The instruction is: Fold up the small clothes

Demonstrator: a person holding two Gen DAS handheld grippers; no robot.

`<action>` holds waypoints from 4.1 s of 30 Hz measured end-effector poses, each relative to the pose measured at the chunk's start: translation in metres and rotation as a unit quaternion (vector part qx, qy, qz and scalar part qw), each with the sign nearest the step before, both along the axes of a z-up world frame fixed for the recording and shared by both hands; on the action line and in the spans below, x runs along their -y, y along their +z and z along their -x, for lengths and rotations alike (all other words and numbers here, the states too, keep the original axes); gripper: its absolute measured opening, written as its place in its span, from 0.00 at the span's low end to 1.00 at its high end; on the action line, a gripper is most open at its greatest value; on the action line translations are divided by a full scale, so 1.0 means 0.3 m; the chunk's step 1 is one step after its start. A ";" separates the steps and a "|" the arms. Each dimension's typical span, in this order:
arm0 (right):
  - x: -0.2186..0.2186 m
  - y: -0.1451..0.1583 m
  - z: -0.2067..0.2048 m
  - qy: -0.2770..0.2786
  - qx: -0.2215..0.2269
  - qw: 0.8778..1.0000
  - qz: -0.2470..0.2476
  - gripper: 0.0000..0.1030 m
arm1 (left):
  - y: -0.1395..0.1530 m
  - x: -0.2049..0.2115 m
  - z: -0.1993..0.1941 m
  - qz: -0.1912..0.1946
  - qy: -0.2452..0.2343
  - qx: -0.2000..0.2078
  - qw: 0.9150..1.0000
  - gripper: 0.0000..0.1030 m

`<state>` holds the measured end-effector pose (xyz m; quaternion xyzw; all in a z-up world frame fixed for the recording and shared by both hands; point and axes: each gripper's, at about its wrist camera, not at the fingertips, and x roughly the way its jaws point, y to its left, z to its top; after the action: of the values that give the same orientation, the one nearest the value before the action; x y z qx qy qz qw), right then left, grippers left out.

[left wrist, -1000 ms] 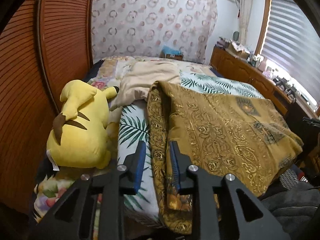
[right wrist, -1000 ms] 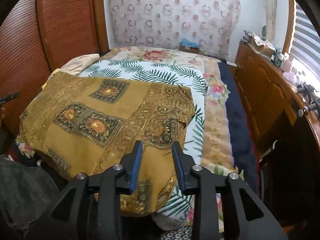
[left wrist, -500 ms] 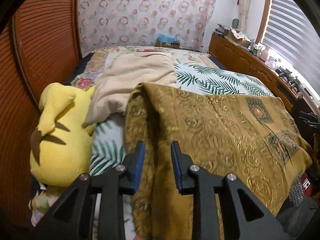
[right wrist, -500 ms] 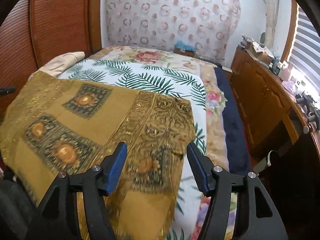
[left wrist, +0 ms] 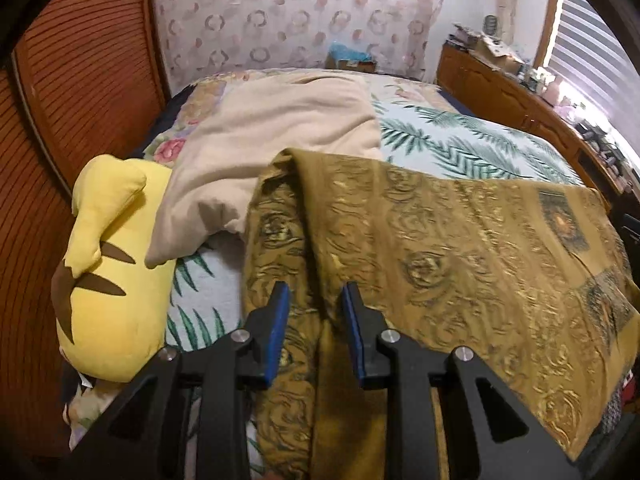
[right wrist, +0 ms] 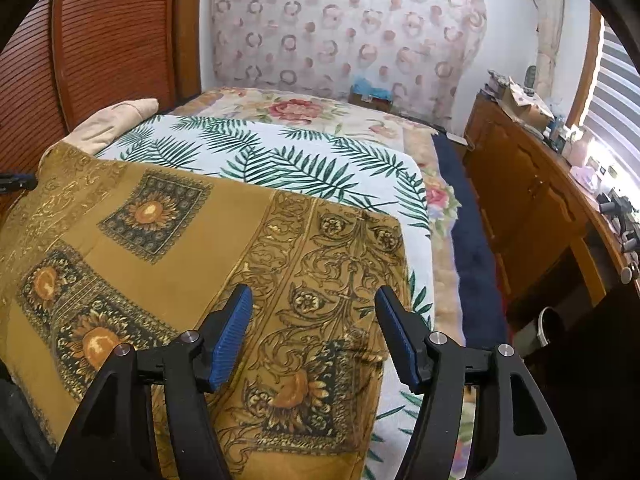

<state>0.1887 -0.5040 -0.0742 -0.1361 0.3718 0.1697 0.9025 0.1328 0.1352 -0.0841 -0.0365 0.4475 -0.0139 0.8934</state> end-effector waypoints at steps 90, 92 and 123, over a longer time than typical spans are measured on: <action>0.014 0.763 0.392 0.064 0.216 0.966 -0.124 0.04 | 0.735 0.006 0.445 0.123 -0.090 0.307 0.940 0.00; 0.030 0.804 0.402 0.059 0.220 0.964 -0.134 0.04 | 0.752 -0.001 0.448 0.131 -0.086 0.312 0.937 0.00; -0.058 0.130 -0.157 -0.003 0.012 0.999 -0.041 0.56 | 0.126 0.034 0.030 0.025 -0.046 0.049 0.997 0.23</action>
<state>0.2358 -0.4865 -0.0353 -0.1002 0.3546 0.1805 0.9120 0.1239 0.1249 -0.0463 -0.0377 0.4044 -0.0681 0.9113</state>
